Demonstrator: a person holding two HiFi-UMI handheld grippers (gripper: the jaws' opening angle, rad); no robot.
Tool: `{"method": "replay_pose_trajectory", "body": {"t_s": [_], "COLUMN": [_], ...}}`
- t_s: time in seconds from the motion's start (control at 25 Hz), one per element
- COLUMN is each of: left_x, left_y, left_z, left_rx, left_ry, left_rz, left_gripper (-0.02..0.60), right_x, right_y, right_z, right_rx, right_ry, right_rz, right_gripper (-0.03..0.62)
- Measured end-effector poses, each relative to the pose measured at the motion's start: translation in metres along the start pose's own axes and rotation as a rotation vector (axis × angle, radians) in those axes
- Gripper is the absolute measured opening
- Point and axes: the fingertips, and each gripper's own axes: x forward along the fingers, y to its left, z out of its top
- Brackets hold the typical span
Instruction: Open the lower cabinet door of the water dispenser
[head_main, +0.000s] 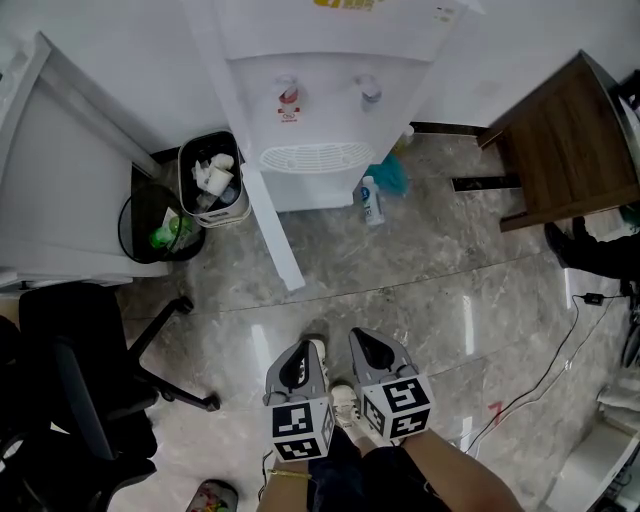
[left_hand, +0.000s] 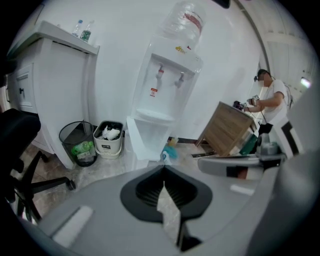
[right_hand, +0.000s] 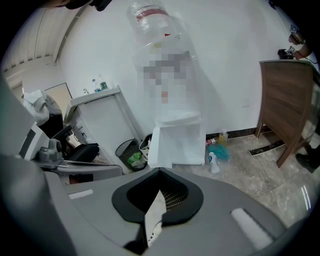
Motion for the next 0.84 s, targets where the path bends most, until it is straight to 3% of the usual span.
{"method": "replay_pose_trajectory", "body": {"t_s": [0.84], "left_x": [0.0072], "left_y": [0.0063], "left_z": [-0.0010], "left_rx": [-0.042], "left_ry": [0.018], "left_rz": [0.040], "left_gripper": [0.006], "right_x": [0.0044], "right_y": [-0.0035], "right_z": [-0.0006], "right_rx": [-0.041], "right_ry": [0.044], "right_rz": [0.023], "right_gripper": [-0.005]}}
